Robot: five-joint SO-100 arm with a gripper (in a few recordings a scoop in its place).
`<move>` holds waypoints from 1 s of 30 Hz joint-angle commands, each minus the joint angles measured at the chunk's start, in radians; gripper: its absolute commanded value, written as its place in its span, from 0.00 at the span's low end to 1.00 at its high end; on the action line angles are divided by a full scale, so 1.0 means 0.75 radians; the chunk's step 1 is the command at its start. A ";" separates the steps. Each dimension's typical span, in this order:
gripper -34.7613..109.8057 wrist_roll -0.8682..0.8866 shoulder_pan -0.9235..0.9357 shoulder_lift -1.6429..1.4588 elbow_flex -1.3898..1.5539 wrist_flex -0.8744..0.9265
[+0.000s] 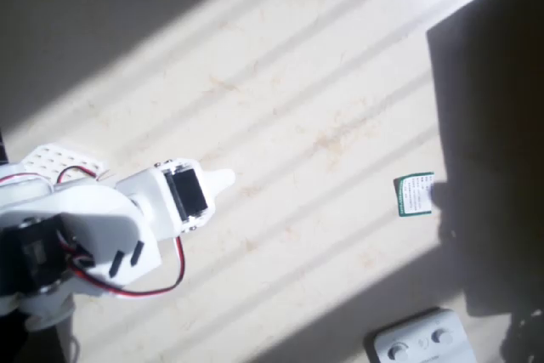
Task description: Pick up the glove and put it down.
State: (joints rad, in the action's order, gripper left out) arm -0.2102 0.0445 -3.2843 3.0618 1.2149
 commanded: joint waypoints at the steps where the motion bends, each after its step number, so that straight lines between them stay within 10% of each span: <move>1: 0.24 -0.002 0.004 -0.002 -0.063 0.006; 30: 0.24 0.014 -0.012 0.022 -0.421 -0.319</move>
State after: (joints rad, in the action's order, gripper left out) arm -0.2086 0.0445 -3.2812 2.8379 0.9925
